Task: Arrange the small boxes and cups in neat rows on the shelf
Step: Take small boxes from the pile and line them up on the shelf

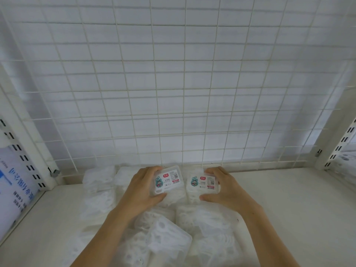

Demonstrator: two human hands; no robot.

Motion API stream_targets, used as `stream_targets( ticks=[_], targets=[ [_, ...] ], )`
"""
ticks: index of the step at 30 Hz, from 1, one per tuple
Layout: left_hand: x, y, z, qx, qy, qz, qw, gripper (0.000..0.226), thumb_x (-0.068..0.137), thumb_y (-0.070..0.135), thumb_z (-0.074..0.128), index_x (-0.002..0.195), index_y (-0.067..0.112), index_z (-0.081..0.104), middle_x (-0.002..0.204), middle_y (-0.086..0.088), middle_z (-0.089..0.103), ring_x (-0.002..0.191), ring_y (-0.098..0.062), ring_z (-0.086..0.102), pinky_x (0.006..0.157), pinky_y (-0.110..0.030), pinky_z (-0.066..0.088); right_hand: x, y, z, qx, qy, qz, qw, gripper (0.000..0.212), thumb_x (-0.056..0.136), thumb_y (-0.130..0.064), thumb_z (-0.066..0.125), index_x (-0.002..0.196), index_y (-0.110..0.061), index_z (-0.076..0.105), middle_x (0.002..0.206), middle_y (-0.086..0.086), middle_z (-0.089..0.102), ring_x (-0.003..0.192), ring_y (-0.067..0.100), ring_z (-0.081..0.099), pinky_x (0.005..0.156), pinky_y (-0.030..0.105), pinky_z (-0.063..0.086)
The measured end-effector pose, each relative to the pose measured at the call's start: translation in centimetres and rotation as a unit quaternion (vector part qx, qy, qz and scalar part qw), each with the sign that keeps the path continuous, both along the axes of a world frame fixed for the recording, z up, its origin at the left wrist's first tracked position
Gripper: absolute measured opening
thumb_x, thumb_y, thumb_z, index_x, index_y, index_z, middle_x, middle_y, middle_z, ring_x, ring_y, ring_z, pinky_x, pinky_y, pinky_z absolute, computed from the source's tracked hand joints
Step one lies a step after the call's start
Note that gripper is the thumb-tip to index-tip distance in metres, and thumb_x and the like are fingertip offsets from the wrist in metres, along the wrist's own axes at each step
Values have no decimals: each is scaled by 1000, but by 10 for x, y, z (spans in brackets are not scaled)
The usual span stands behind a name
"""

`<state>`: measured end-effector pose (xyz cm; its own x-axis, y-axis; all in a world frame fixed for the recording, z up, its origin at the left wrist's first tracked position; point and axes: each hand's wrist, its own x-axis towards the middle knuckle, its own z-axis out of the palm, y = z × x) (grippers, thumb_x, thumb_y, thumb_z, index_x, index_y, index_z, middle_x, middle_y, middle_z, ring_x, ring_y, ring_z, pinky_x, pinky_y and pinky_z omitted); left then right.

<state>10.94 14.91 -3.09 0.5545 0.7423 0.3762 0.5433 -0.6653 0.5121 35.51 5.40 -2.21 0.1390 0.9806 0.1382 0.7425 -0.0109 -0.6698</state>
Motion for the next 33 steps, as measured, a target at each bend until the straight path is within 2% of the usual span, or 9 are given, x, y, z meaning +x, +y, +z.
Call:
stream_targets(
  ticks=[4,8,13,16,20,22,26,30,33],
  targets=[
    [-3,1,-1,-10,-10,-6,1000,68,69,23,77,128,21,43,118,14,40,113,-6,36,99,-24,30,-4,-1,6,38,-60,-6,997,68,68,-37,77,126,-28,42,115,-19,40,111,2,32,92,16,34],
    [-4,4,4,-4,-37,-20,999,67,67,16,77,125,21,46,118,14,37,110,-6,33,101,-31,32,-7,-12,23,87,-108,-30,990,69,71,-36,76,129,-28,41,115,-22,37,109,-1,31,91,14,31],
    [0,5,18,27,-52,-74,996,66,62,33,68,123,33,44,113,15,37,102,-1,36,95,-33,35,-9,-46,36,119,-141,-57,981,68,70,-37,76,129,-30,43,115,-26,36,108,-4,29,87,1,26],
    [11,-9,35,44,-54,-125,990,64,64,35,66,123,37,40,112,18,37,106,-3,40,94,-31,37,-8,-76,41,131,-144,-89,977,67,69,-37,77,127,-30,44,117,-24,37,111,-2,31,86,0,28],
    [27,-44,56,31,-46,-190,980,63,63,34,64,122,40,41,113,27,32,112,2,37,93,-14,33,2,-132,45,145,-169,-137,965,67,69,-43,74,128,-29,46,116,-26,38,108,-2,37,86,8,33],
    [36,-67,61,26,-37,-229,972,63,63,38,64,121,42,38,116,29,31,113,5,37,90,-8,32,7,-167,43,157,-168,-158,960,65,67,-50,67,126,-32,47,113,-30,39,105,-5,38,84,9,35],
    [64,-123,57,24,-31,-294,955,63,62,50,56,122,39,40,118,25,36,113,11,35,92,-1,26,16,-244,29,151,-157,-217,952,63,62,-55,60,122,-39,46,113,-31,39,104,-11,37,82,9,34],
    [109,-186,34,-14,-38,-348,937,64,61,48,59,120,29,48,116,19,41,110,9,40,92,-3,29,30,-328,12,114,-140,-273,945,64,61,-60,59,121,-47,40,115,-32,37,104,-3,42,81,6,35],
    [146,-239,13,-58,-37,-380,923,63,58,46,60,119,30,49,115,24,39,110,7,42,90,-6,35,38,-395,5,101,-121,-312,937,64,62,-53,67,117,-48,36,115,-39,32,106,-12,36,81,2,32]
  ],
)
